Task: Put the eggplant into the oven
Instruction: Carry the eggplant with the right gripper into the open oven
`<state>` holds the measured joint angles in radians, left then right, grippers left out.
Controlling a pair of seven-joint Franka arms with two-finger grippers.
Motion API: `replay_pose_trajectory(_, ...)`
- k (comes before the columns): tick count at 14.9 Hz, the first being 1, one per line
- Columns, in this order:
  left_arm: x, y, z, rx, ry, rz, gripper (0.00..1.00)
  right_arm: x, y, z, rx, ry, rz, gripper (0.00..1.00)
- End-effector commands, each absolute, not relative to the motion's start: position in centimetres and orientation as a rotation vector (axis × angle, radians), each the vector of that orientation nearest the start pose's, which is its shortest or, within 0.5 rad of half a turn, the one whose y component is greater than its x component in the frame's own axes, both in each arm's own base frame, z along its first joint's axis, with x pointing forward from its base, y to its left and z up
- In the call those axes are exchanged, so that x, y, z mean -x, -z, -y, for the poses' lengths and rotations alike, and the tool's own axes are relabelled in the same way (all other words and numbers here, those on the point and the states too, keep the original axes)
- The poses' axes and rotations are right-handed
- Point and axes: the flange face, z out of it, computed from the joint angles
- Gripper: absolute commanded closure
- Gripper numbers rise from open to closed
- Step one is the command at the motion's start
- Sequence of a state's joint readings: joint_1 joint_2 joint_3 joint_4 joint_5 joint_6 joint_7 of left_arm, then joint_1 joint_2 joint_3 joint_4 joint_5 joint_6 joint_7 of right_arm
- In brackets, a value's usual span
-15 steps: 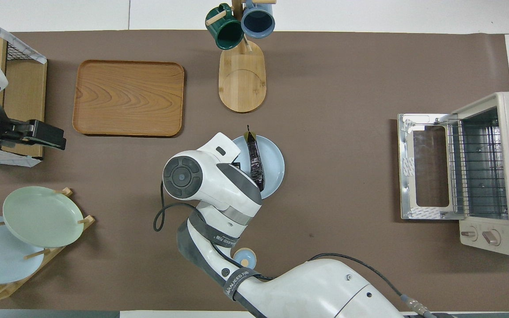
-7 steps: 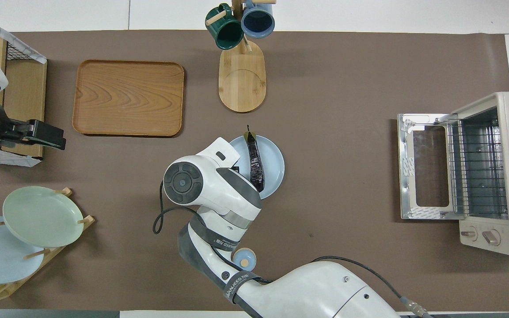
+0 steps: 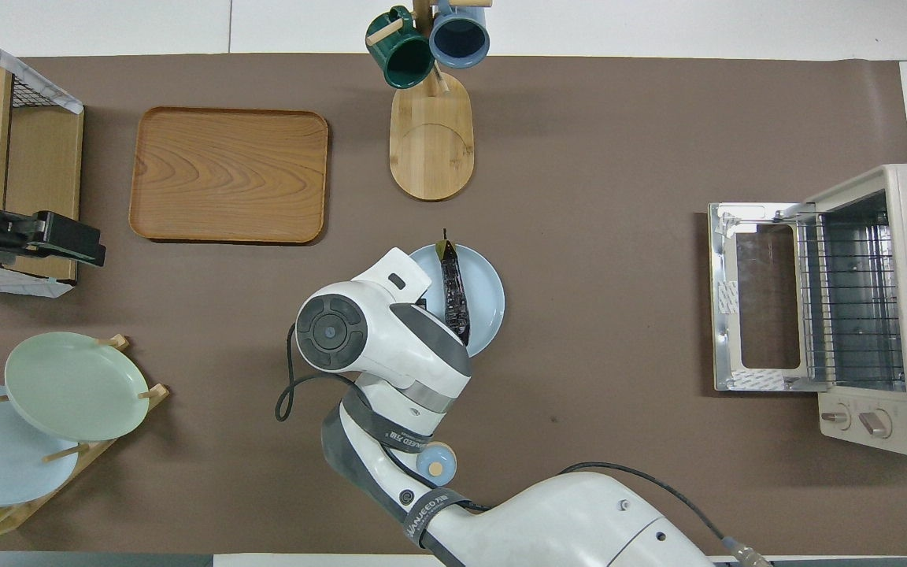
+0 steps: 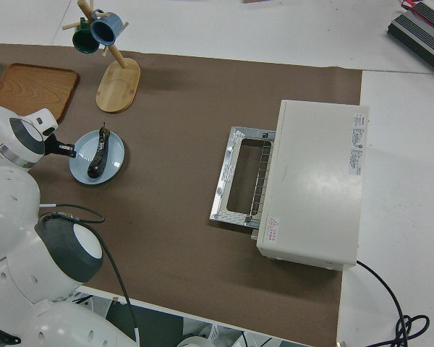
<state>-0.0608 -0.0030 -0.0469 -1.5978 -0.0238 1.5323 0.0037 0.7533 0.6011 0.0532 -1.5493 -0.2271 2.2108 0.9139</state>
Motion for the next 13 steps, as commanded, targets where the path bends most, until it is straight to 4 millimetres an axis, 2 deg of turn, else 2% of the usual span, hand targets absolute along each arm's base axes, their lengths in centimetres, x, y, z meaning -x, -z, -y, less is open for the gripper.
replay_pose_trajectory(1, -54.1, -61.1, 5.8, 3.136, -0.116, -0.171, 0.00, -48.9, -30.9, -49.4, 3.302, 0.276, 0.072, 1.00)
replay_pose_trajectory(2, -54.0, -61.1, 5.6, 3.137, -0.116, -0.164, 0.00, -49.6, -31.8, -48.8, 3.344, 0.296, 0.071, 1.00)
replay_pose_trajectory(3, -54.1, -61.0, 5.4, 3.137, -0.121, -0.159, 0.00, -50.3, -32.1, -47.7, 3.381, 0.299, 0.056, 1.00)
replay_pose_trajectory(4, -54.0, -61.1, 5.4, 3.137, -0.121, -0.159, 0.00, -51.5, -33.2, -46.0, 3.388, 0.307, 0.009, 1.00)
replay_pose_trajectory(6, -54.0, -61.0, 5.5, 3.136, -0.128, -0.161, 0.00, -55.6, -36.2, -40.2, 3.393, 0.307, -0.112, 1.00)
replay_pose_trajectory(8, -54.0, -61.1, 5.5, 3.137, -0.121, -0.159, 0.00, -57.8, -38.7, -35.4, 3.417, 0.269, -0.081, 1.00)
replay_pose_trajectory(10, -54.0, -61.1, 5.5, 3.137, -0.121, -0.159, 0.00, -58.6, -39.7, -30.1, 3.444, 0.214, -0.124, 1.00)
replay_pose_trajectory(13, -54.0, -61.1, 5.5, 3.137, -0.121, -0.161, 0.00, -57.3, -38.6, -23.4, 3.469, 0.120, -0.230, 1.00)
